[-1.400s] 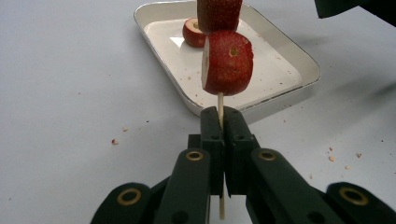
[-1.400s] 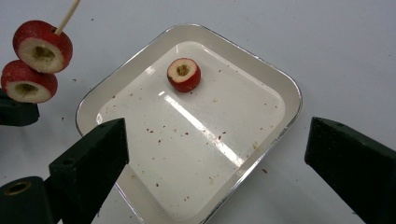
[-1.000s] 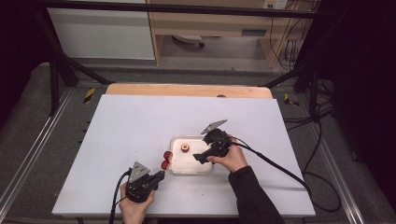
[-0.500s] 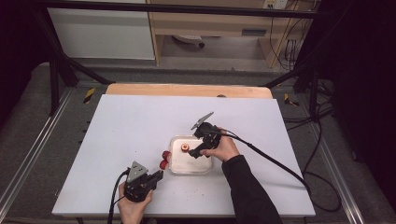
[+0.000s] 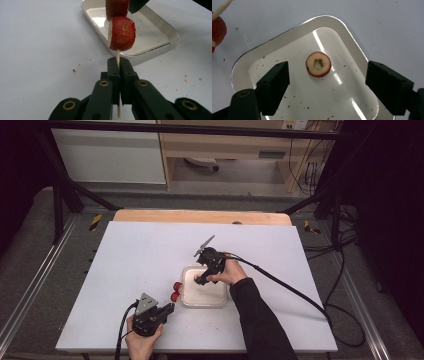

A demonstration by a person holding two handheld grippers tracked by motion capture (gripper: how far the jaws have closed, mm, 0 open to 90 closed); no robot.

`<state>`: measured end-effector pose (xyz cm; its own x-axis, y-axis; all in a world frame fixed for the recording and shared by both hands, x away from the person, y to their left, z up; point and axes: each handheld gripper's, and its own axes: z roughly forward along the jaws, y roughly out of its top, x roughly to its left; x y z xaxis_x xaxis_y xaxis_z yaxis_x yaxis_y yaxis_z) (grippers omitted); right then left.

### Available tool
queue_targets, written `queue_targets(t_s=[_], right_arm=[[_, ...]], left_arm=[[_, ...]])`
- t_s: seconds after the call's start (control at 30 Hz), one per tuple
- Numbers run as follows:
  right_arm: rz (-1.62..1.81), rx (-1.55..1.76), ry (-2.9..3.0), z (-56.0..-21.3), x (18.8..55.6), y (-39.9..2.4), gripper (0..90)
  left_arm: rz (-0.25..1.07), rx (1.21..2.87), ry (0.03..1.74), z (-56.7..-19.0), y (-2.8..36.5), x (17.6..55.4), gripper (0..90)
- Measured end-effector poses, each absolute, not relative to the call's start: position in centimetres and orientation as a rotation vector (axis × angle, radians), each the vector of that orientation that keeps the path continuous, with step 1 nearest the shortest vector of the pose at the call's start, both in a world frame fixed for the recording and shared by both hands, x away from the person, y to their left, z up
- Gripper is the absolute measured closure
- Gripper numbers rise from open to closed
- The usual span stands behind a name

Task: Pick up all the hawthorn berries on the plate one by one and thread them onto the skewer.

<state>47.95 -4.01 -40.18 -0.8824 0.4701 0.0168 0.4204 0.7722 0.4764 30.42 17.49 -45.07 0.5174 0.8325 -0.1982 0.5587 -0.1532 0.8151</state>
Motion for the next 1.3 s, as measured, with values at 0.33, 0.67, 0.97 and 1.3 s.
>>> queue_targets(t_s=[0.33,0.67,0.97,1.3], right_arm=[[0.676,0.623,2.924,-40.9,48.8,-3.1,37.6],[0.637,0.580,2.972,-41.4,49.2,-2.6,49.0],[0.630,0.567,3.011,-41.7,49.5,-2.3,60.5],[0.682,0.690,2.976,-40.3,49.2,-2.7,61.7]], left_arm=[[0.365,1.840,1.151,-45.1,17.3,30.5,88.1],[0.364,1.845,1.149,-45.1,17.4,30.5,88.1],[0.362,1.846,1.147,-45.1,17.4,30.5,88.1],[0.364,1.836,1.147,-45.0,17.4,30.4,88.1]])
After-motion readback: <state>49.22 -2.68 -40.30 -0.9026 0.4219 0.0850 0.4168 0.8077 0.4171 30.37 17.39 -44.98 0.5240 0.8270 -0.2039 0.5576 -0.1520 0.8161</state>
